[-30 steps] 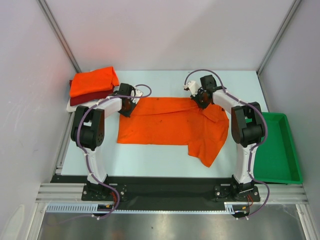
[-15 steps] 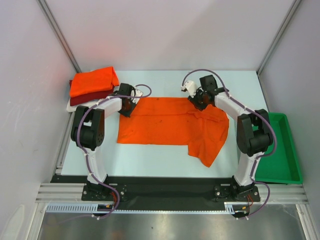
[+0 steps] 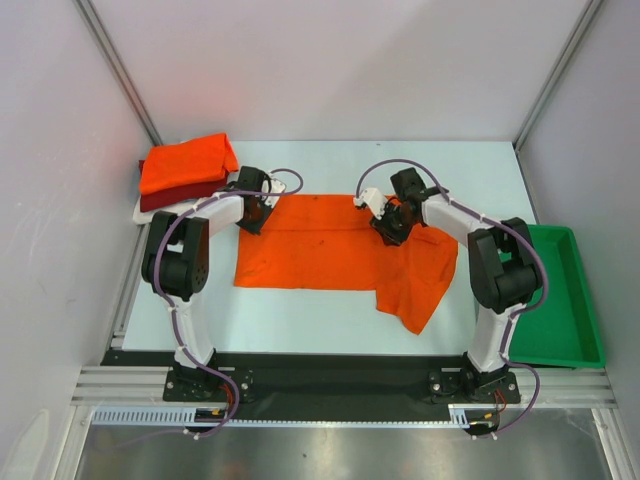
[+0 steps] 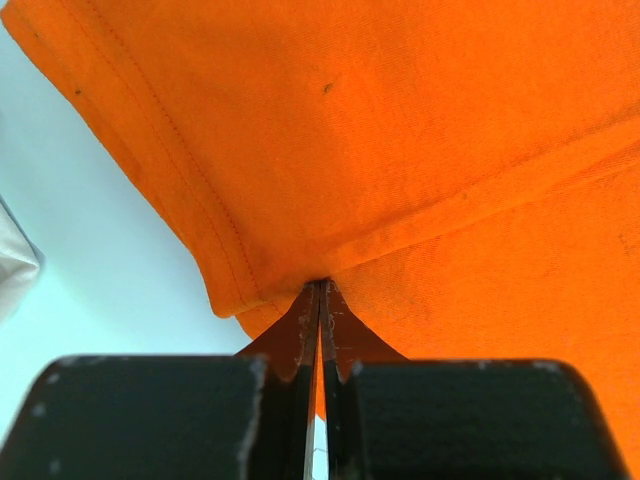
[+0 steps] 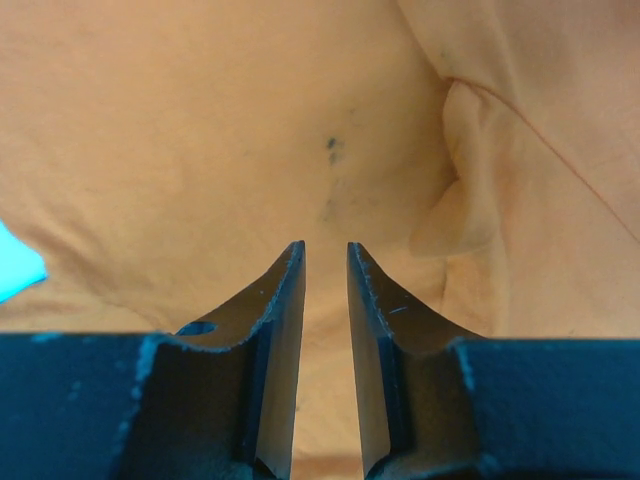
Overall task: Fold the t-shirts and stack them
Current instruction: Fold the tshirt
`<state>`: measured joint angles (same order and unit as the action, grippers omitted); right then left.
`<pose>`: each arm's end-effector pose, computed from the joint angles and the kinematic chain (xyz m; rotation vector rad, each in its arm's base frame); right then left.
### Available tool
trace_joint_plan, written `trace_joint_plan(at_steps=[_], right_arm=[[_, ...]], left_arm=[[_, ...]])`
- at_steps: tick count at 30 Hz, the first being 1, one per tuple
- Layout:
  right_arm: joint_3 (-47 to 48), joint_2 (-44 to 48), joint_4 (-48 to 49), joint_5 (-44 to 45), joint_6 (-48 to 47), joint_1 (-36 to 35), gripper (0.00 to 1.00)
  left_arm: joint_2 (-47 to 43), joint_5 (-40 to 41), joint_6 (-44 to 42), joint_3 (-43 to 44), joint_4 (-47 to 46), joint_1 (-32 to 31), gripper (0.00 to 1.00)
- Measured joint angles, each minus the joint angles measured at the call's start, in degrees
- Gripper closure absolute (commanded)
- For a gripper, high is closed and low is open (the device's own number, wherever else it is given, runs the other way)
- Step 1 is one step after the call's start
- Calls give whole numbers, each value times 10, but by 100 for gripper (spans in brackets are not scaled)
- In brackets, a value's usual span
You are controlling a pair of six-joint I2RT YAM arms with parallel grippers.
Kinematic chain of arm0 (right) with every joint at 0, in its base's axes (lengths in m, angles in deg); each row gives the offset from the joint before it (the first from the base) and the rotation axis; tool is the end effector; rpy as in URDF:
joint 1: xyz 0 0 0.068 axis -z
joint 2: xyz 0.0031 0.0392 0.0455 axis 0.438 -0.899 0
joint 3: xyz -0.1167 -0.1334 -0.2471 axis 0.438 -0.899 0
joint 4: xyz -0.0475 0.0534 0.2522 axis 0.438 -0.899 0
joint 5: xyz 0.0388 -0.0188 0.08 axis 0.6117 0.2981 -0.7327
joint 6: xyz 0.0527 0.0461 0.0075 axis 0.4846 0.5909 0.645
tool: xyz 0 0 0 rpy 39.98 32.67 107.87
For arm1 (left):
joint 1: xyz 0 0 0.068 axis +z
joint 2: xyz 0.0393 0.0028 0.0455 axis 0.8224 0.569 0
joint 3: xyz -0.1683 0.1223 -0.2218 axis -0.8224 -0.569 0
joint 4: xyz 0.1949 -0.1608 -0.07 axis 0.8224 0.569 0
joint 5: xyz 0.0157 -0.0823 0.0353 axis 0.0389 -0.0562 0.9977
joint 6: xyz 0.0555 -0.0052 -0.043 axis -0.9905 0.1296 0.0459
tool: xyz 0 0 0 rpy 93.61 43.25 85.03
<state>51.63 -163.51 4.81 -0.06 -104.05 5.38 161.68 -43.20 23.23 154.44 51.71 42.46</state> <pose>0.3714 0.1592 0.2050 -1.4567 2.1842 0.3091 0.4193 -0.0910 0.1687 0.7430 2.5653 0.1505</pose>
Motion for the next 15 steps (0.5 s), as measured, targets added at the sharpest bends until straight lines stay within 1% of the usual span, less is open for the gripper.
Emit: trace_joint_plan(at_steps=[7, 15], right_arm=[[14, -37, 18, 28, 0, 2, 71], [24, -43, 37, 57, 0, 16, 71]], left_arm=[[0, 1, 0, 0, 0, 0, 97], [5, 2, 0, 6, 0, -1, 97]])
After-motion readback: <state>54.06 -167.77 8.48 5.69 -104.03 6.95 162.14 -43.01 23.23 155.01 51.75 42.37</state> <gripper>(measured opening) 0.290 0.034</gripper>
